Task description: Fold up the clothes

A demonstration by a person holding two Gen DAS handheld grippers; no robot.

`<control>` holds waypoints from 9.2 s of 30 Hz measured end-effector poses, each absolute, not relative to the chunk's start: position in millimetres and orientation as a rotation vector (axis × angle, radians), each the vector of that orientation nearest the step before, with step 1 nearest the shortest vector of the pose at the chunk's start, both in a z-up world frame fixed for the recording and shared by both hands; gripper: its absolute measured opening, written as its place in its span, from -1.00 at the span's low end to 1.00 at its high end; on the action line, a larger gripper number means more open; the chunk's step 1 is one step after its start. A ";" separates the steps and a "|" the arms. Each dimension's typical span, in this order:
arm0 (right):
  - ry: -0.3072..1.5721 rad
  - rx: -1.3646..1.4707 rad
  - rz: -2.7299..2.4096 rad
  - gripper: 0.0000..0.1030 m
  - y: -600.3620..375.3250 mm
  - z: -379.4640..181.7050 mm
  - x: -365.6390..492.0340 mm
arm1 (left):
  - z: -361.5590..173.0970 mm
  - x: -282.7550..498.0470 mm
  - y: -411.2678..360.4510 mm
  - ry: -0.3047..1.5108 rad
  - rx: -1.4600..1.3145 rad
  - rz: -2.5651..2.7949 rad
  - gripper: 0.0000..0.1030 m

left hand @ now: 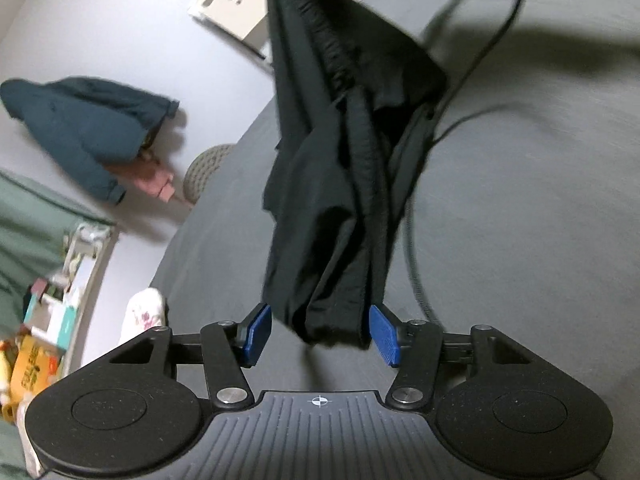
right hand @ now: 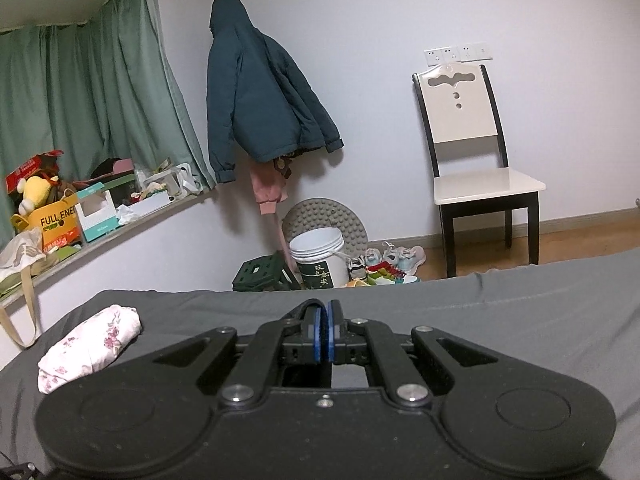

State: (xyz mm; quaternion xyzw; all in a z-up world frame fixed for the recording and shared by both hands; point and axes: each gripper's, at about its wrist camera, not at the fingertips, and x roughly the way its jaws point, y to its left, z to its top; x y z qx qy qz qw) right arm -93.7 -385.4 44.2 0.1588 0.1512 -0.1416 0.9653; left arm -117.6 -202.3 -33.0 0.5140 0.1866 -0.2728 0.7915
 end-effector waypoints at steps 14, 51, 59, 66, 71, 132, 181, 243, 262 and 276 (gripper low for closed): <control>0.396 0.289 -0.290 -0.37 -375.6 33.7 -86.4 | -17.1 -87.3 -195.5 0.436 0.951 -0.460 -0.91; -0.030 0.001 -0.462 -0.90 -269.0 258.3 -159.4 | 256.7 -21.0 -36.2 -0.031 0.363 -0.335 -0.91; 0.123 0.022 -0.512 -0.90 -308.1 234.8 -93.6 | 235.3 49.1 -71.8 0.096 0.420 -0.396 -0.91; -0.044 -0.068 -0.585 -0.88 -315.3 284.9 -88.7 | 280.0 59.4 -98.1 -0.030 0.384 -0.387 -0.91; -0.034 -0.092 -0.613 -0.80 -309.8 267.9 -115.6 | 257.5 38.3 -88.7 -0.022 0.420 -0.433 -0.91; 0.624 0.229 0.108 -0.14 -257.8 8.4 -25.1 | 26.0 139.2 -47.1 0.729 0.062 -0.563 0.78; 0.436 0.637 -0.223 0.22 -440.5 -23.0 -73.2 | -0.7 102.9 -139.5 0.544 0.008 -0.570 0.76; 0.824 0.383 -0.375 -0.39 -536.6 -49.6 70.7 | -54.4 -4.4 -130.5 0.644 0.178 -0.689 0.76; 0.703 0.333 -0.540 0.03 -521.5 -27.3 49.5 | -52.5 4.5 -119.4 0.664 0.160 -0.632 0.76; 0.688 -0.108 0.148 -0.02 -179.5 -23.1 -56.3 | -33.1 85.1 -3.3 0.729 -0.248 -0.305 0.76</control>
